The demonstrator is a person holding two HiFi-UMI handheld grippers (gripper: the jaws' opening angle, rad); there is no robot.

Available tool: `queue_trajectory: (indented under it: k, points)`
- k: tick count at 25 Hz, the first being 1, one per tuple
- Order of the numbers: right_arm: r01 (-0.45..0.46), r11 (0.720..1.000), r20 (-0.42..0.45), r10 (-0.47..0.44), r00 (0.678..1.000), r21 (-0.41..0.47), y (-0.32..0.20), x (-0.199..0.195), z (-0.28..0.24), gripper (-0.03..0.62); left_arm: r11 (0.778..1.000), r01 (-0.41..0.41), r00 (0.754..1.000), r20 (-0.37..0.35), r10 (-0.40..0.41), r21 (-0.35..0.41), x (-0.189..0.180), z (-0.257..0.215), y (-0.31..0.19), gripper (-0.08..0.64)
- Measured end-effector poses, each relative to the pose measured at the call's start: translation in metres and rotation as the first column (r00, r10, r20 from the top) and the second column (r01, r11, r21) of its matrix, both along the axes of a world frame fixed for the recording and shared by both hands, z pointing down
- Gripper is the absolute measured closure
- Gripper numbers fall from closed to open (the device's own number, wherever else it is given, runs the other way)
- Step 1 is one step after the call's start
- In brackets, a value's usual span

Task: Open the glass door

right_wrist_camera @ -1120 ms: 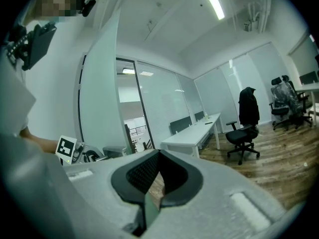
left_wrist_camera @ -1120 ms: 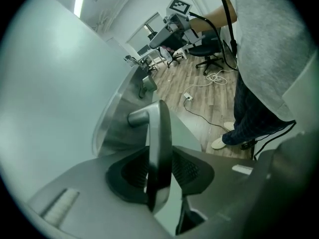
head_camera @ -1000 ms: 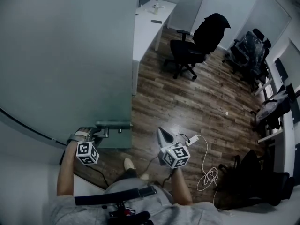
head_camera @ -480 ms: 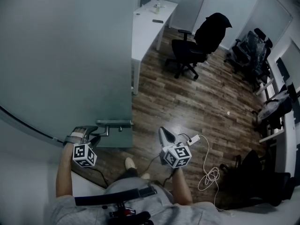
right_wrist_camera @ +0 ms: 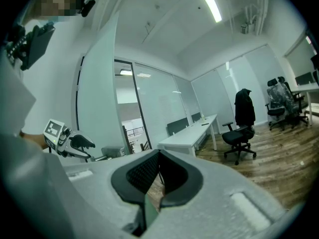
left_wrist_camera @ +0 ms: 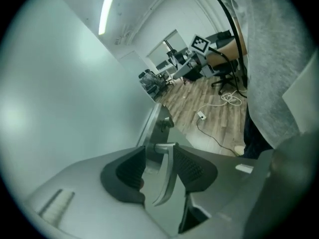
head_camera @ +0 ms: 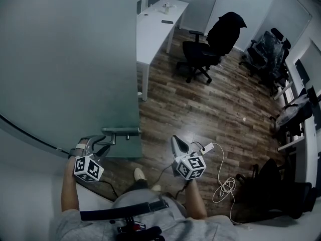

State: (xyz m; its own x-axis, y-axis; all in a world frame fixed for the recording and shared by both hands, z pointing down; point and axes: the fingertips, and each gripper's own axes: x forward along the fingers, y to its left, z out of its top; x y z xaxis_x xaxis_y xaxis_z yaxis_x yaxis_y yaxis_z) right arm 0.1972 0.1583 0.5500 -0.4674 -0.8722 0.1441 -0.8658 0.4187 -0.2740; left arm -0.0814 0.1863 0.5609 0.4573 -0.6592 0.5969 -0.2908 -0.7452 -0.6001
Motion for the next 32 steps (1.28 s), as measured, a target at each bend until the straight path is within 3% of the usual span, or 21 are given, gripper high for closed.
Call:
queue_trajectory:
  k: [3,6,12,17,21,24,28,32]
  points:
    - [0.002,1.000,-0.001,-0.002,1.000,0.005,0.002,0.000,-0.002,0.591,1.000,0.025,0.988,-0.154,-0.023,0.011,0.011,-0.016,-0.002,0.392]
    - [0.002,1.000,0.003,-0.002,1.000,0.005,0.006,0.000,-0.004,0.591,0.997,0.069,0.957,-0.286,-0.058,0.028,0.017,-0.029,-0.004,0.423]
    - [0.005,1.000,0.020,-0.005,1.000,0.014,0.009,-0.005,-0.010,0.591,0.984,0.175,0.846,-0.517,-0.128,0.042,0.034,-0.058,-0.011,0.523]
    - [0.016,0.999,0.019,-0.017,1.000,0.035,0.013,-0.013,-0.018,0.591,0.981,0.192,0.780,-0.612,-0.134,0.030,0.050,-0.065,-0.010,0.556]
    - [0.018,0.998,0.007,-0.018,1.000,0.061,0.018,-0.014,-0.028,0.591,0.975,0.221,0.754,-0.640,-0.150,0.032,0.057,-0.072,-0.009,0.557]
    - [0.014,0.997,0.001,-0.015,1.000,0.080,0.022,-0.016,-0.037,0.591,0.963,0.268,0.705,-0.688,-0.173,0.032,0.056,-0.085,-0.007,0.557]
    - [0.024,0.994,0.009,-0.025,1.000,0.103,0.033,-0.019,-0.046,0.591,0.960,0.280,0.677,-0.713,-0.181,0.022,0.062,-0.089,0.001,0.557]
    - [0.044,0.993,0.014,-0.046,0.999,0.112,0.043,-0.027,-0.053,0.591,0.964,0.266,0.632,-0.754,-0.176,-0.002,0.065,-0.099,0.012,0.557]
